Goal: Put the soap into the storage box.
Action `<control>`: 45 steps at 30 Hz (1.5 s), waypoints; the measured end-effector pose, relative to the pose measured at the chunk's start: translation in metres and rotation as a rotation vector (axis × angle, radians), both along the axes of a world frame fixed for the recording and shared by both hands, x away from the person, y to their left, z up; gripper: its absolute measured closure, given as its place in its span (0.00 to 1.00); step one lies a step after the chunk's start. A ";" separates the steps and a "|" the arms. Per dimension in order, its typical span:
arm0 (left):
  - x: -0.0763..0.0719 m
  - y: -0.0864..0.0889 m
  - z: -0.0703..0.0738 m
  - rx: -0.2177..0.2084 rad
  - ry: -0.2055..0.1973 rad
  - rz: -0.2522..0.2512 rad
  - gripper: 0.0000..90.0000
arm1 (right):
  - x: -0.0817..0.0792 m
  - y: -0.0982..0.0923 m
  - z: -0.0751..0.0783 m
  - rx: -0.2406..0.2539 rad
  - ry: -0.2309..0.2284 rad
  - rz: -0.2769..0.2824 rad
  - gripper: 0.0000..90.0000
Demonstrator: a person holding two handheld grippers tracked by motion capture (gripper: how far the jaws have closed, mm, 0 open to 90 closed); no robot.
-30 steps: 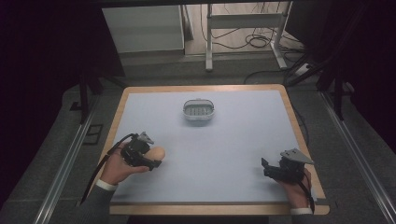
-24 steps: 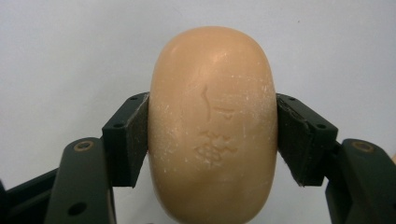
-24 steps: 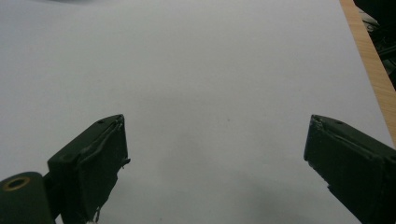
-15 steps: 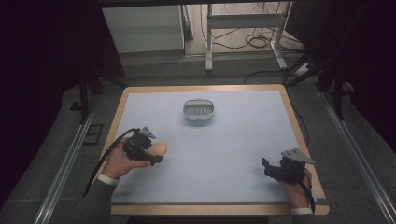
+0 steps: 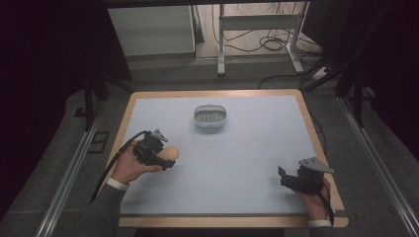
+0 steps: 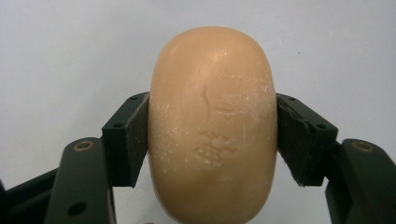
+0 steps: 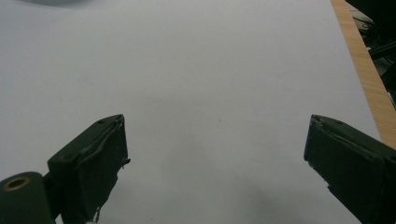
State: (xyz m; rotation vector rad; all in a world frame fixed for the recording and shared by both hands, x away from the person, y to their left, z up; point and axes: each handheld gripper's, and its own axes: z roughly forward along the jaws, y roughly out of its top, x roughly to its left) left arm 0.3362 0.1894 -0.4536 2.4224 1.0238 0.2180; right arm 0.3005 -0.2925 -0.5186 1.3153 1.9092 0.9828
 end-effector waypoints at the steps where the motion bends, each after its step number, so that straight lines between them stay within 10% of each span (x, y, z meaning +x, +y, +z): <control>1: 0.001 -0.001 0.000 -0.001 -0.001 -0.004 0.36 | 0.000 0.000 0.000 -0.001 0.000 -0.001 0.07; 45: 0.030 -0.019 0.014 0.022 -0.013 -0.023 0.36 | 0.000 -0.002 0.000 -0.003 -0.010 0.013 0.07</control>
